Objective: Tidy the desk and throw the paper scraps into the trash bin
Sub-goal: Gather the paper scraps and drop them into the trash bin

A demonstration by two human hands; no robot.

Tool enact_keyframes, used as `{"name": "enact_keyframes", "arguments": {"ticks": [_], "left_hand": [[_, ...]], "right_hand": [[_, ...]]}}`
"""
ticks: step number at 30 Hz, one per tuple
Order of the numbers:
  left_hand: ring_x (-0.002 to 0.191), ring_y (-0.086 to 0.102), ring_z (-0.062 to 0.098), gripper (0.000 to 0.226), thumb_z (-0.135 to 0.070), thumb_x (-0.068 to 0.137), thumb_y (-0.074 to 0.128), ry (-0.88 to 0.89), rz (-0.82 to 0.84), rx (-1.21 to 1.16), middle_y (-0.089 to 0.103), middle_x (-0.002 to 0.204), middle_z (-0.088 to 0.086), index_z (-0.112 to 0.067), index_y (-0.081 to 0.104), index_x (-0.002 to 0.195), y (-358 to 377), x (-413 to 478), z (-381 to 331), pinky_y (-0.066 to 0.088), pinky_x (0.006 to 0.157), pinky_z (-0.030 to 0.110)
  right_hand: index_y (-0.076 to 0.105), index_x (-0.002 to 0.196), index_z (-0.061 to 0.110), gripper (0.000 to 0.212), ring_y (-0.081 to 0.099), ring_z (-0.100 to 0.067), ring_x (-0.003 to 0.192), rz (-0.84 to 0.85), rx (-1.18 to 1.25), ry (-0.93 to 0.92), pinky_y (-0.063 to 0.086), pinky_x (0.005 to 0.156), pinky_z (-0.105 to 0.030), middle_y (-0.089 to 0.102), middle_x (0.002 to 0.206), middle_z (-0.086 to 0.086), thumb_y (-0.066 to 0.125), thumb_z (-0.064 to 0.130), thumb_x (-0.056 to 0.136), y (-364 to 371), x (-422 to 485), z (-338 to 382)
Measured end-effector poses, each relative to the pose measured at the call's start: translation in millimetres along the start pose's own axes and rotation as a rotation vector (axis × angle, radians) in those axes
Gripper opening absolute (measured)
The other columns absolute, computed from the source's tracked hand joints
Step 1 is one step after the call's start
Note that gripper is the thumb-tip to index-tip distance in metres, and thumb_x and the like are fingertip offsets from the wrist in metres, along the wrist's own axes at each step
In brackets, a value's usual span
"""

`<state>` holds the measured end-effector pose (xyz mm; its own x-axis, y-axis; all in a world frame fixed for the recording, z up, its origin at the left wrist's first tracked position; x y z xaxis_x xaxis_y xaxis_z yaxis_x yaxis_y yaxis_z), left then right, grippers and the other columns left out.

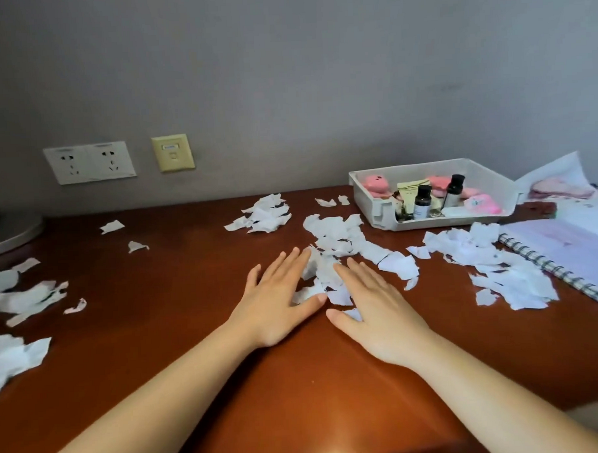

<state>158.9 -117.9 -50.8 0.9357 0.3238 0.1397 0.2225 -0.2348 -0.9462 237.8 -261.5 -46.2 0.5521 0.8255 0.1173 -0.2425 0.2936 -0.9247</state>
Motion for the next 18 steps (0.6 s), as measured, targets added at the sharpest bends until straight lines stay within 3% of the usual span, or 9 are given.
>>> {"name": "enact_keyframes", "arguments": {"ticks": [5, 9, 15, 18], "left_hand": [[0.145, -0.005, 0.004, 0.074, -0.074, 0.075, 0.027, 0.097, -0.123, -0.086, 0.003, 0.158, -0.017, -0.053, 0.005, 0.143, -7, 3, 7, -0.01, 0.113, 0.033], [0.146, -0.002, 0.006, 0.075, -0.074, 0.073, 0.022, 0.126, -0.119, -0.05, 0.007, 0.158, -0.015, -0.051, 0.011, 0.144, -11, 16, 18, -0.007, 0.114, 0.034], [0.14, 0.016, 0.003, 0.053, -0.048, 0.093, 0.046, 0.215, -0.023, -0.101, 0.017, 0.155, -0.017, -0.042, 0.029, 0.143, -11, 32, 19, 0.009, 0.111, 0.024], [0.133, 0.035, 0.004, 0.042, -0.042, 0.095, 0.047, 0.273, 0.031, -0.11, 0.043, 0.144, -0.011, -0.03, 0.048, 0.134, -8, 38, 17, 0.027, 0.112, 0.028]], "right_hand": [[0.016, 0.148, 0.032, 0.071, 0.009, -0.009, 0.144, -0.116, 0.086, 0.048, 0.015, 0.116, -0.03, 0.014, 0.156, 0.013, 0.053, 0.047, 0.088, -8, -9, -12], [0.024, 0.146, 0.031, 0.066, 0.024, -0.011, 0.137, -0.166, 0.076, 0.066, 0.021, 0.112, -0.029, 0.029, 0.151, 0.013, 0.054, 0.045, 0.089, -11, -8, -19], [0.029, 0.145, 0.03, 0.06, 0.031, -0.011, 0.13, -0.138, 0.061, -0.007, 0.028, 0.104, -0.025, 0.04, 0.142, 0.011, 0.052, 0.044, 0.091, -8, 8, -15], [0.039, 0.141, 0.029, 0.052, 0.038, -0.011, 0.124, -0.138, 0.081, -0.036, 0.032, 0.101, -0.025, 0.047, 0.133, 0.008, 0.053, 0.039, 0.092, -6, 20, -16]]}}
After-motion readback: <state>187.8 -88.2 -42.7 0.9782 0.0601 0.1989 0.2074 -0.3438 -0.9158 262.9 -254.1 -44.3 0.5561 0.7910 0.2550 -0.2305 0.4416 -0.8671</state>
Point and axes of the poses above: each hand's wrist, its own x-axis towards the middle knuckle, its own y-axis out of the palm, z = x × y, the point moved 3 cm from there along x, towards the middle knuckle
